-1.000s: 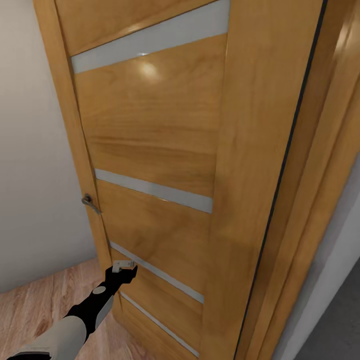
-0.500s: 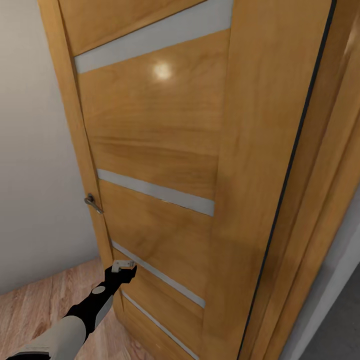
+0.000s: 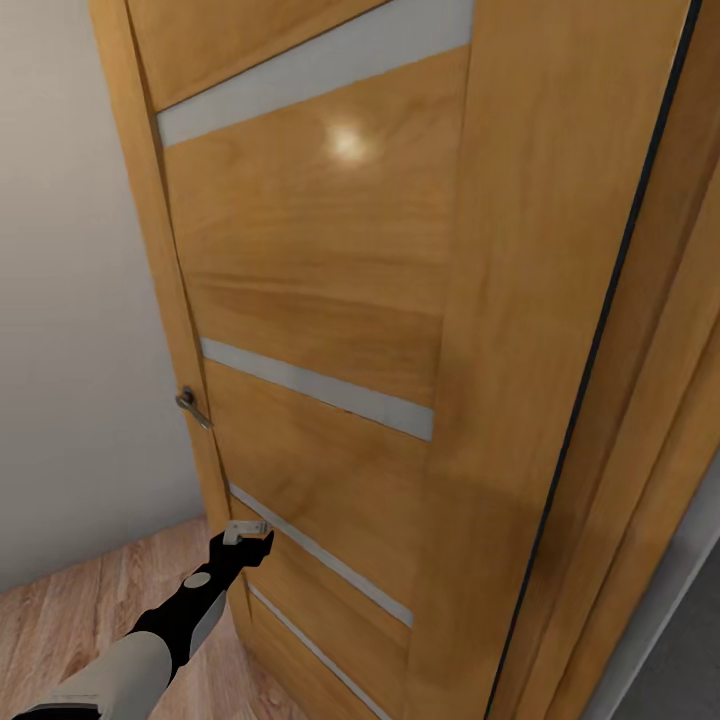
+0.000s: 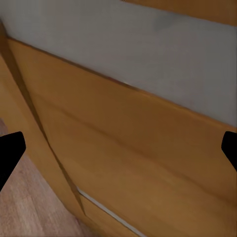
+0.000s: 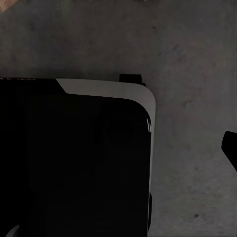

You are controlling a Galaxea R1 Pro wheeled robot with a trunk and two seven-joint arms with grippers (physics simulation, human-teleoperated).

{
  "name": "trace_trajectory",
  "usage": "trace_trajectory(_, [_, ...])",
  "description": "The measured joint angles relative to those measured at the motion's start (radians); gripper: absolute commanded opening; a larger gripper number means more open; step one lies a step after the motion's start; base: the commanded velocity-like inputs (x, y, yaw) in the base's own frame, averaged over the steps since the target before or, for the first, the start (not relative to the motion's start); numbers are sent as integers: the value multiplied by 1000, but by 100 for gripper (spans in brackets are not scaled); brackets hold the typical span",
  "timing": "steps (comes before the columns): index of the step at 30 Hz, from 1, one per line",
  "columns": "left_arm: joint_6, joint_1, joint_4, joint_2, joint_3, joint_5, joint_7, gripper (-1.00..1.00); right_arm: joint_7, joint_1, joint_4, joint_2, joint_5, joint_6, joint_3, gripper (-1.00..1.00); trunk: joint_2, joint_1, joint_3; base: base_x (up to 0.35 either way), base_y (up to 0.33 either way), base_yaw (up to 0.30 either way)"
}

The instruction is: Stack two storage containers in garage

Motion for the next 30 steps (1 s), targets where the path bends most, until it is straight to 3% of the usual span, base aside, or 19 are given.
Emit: trace_trajectory(30, [0, 0, 4, 1, 5, -1, 4, 100, 1, 0, 0, 0, 2, -2, 0, 100, 0, 0, 9, 1, 0, -15])
